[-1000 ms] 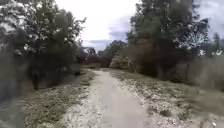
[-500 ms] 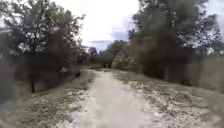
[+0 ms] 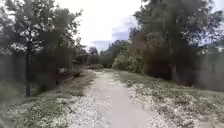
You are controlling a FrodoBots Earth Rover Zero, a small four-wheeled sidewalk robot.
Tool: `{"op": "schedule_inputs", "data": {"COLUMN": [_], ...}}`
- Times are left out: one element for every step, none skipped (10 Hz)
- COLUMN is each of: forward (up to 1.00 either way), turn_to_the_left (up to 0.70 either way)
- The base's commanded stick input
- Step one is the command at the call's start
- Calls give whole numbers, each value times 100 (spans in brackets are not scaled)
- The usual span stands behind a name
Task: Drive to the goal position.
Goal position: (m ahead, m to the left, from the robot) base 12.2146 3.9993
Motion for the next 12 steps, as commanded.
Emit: {"op": "schedule_inputs", "data": {"forward": [85,85,85,85,85,85,85,85,85,85,85,85], "turn_to_the_left": [0,0,0,0,0,0,0,0,0,0,0,0]}}
